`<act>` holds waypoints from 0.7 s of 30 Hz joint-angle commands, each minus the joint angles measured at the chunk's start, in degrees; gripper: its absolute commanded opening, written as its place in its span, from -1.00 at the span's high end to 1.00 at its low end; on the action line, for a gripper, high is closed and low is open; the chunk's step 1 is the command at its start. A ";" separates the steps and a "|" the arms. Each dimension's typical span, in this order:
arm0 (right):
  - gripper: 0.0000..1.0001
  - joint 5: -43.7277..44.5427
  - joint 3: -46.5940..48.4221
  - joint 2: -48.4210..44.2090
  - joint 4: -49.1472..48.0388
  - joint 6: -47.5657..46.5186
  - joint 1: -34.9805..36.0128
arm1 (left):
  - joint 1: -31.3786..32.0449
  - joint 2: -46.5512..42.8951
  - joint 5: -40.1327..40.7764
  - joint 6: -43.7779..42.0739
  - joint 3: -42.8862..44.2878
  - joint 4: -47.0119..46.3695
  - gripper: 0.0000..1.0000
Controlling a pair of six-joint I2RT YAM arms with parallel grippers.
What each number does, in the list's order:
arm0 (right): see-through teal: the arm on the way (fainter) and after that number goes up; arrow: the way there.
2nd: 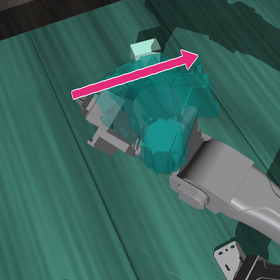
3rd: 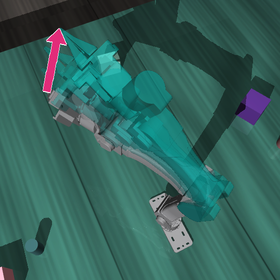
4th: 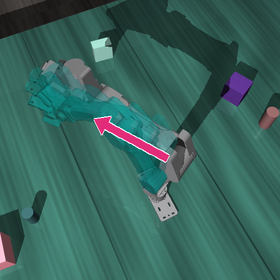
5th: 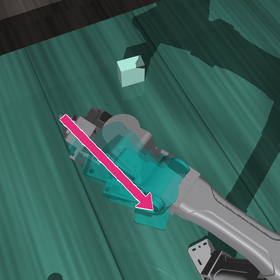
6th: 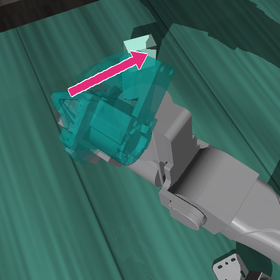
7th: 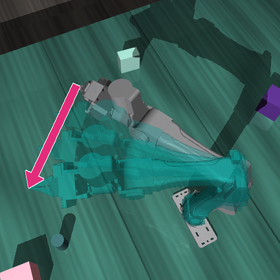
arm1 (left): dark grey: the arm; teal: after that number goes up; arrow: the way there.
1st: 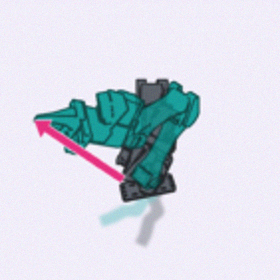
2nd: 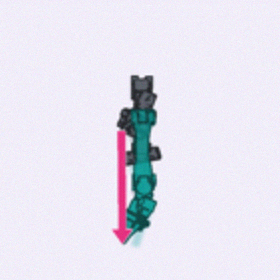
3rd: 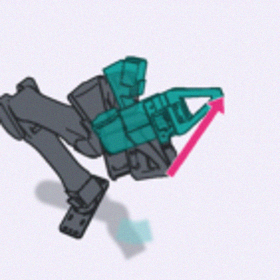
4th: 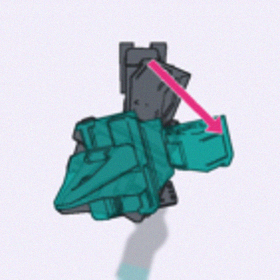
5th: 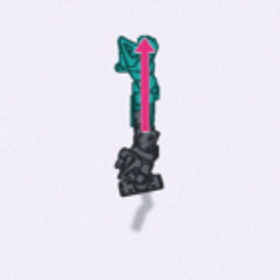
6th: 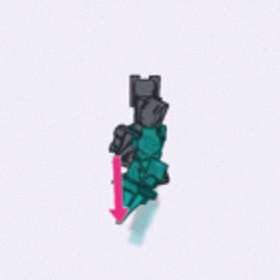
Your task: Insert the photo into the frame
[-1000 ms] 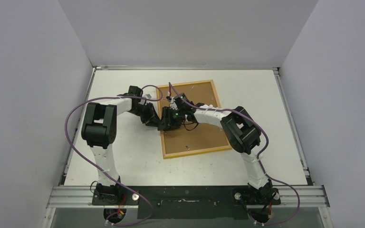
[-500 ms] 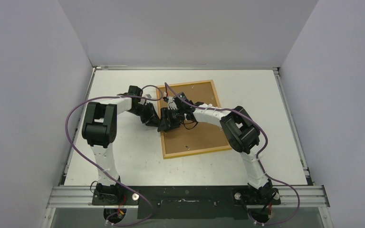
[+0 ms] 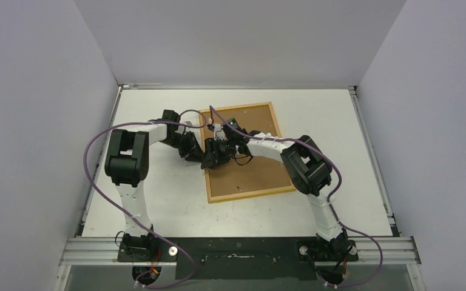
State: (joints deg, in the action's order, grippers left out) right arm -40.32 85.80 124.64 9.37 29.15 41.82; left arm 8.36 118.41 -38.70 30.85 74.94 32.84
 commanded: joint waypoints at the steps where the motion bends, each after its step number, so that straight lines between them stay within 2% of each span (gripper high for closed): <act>1: 0.10 0.87 -2.34 2.44 3.95 1.28 1.13 | -2.38 1.96 0.26 -0.58 0.91 -0.87 0.69; 5: 0.02 3.39 -3.39 0.61 -0.32 4.16 0.81 | -2.55 1.90 -0.76 -0.35 1.71 -1.04 0.66; 8: -0.13 5.81 -6.74 -2.94 -7.12 7.86 0.17 | -2.65 1.77 -1.51 0.01 2.29 -0.99 0.61; 12: -0.20 10.83 -11.24 -7.83 -15.21 11.66 -1.34 | -3.49 1.57 -5.54 2.29 3.11 -2.26 0.52; 16: -0.21 13.86 -15.98 -12.48 -18.26 12.48 -2.78 | -5.76 0.17 -8.94 5.33 4.88 -4.99 0.41; 21: -0.21 18.36 -20.17 -18.34 -17.15 11.38 -4.59 | -7.09 0.16 -7.42 3.22 9.07 -2.55 0.16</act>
State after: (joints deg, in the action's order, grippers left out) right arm -28.23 67.61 113.08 -5.45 40.86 38.61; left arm 2.17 119.22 -44.93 34.96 79.61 31.46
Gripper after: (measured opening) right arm 0.606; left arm 0.383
